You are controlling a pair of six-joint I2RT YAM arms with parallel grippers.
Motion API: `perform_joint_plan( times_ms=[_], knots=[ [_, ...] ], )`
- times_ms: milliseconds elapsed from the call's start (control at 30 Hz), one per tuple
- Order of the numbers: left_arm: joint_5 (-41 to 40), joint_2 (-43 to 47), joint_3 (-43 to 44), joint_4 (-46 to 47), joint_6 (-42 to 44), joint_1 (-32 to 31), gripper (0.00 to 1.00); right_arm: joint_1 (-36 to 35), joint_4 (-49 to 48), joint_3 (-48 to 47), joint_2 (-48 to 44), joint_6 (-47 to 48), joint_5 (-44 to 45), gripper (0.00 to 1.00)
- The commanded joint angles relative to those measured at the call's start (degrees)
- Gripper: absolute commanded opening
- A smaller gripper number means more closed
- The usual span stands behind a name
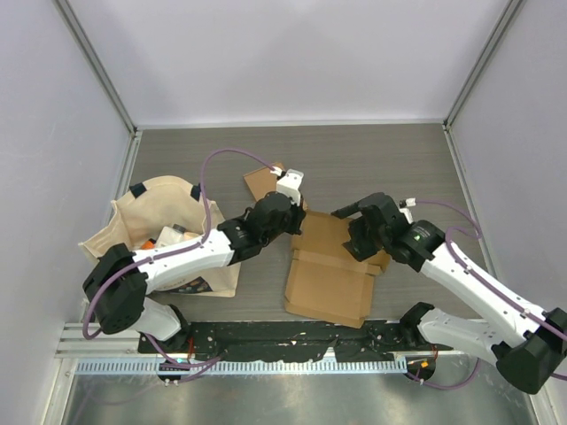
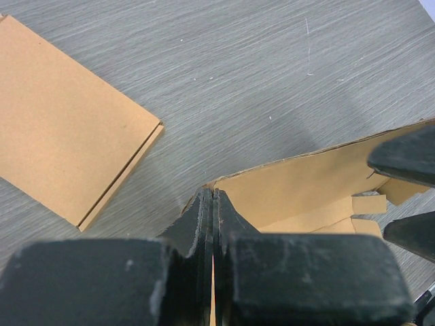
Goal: Fold the paper box
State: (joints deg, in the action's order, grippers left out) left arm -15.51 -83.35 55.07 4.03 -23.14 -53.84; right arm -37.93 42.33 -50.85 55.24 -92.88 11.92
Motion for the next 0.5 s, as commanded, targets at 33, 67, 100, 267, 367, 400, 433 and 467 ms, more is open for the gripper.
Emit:
perform_joint_plan(
  times_ms=[33, 67, 100, 267, 367, 400, 433, 467],
  knots=[
    [-3.0, 3.6, -0.9, 3.9, 2.0, -0.6, 0.0, -0.4, 0.5, -3.2, 0.8, -17.2, 6.7, 0.82],
    [-3.1, 3.9, -1.0, 4.0, 2.0, -0.6, 0.0, -0.4, 0.5, -2.8, 0.8, -19.0, 7.4, 0.81],
    [-3.1, 4.0, -1.1, 4.0, 2.0, -0.7, 0.0, -0.5, 1.0, -2.4, 1.0, -20.0, 7.8, 0.79],
    [-3.4, 4.4, -2.0, 4.4, 1.9, -1.1, 0.0, -0.4, -0.5, -0.7, 1.6, -23.1, 9.6, 0.71],
    [-3.3, 4.7, -2.4, 4.8, 2.0, -1.4, 0.0, -0.4, -0.5, -1.4, 2.9, -23.1, 10.5, 0.67],
    [-3.5, 4.7, -2.5, 4.9, 2.0, -1.4, 0.0, -0.5, -0.6, -1.6, 3.5, -23.4, 10.3, 0.66],
    [-3.6, 4.9, -2.6, 4.9, 2.0, -1.5, 0.0, -0.4, -0.8, -1.8, 3.9, -23.4, 10.1, 0.66],
    [-3.8, 4.9, -2.8, 5.2, 2.2, -1.5, 0.0, -0.3, -1.1, -2.0, 4.7, -23.5, 9.8, 0.65]
  ],
)
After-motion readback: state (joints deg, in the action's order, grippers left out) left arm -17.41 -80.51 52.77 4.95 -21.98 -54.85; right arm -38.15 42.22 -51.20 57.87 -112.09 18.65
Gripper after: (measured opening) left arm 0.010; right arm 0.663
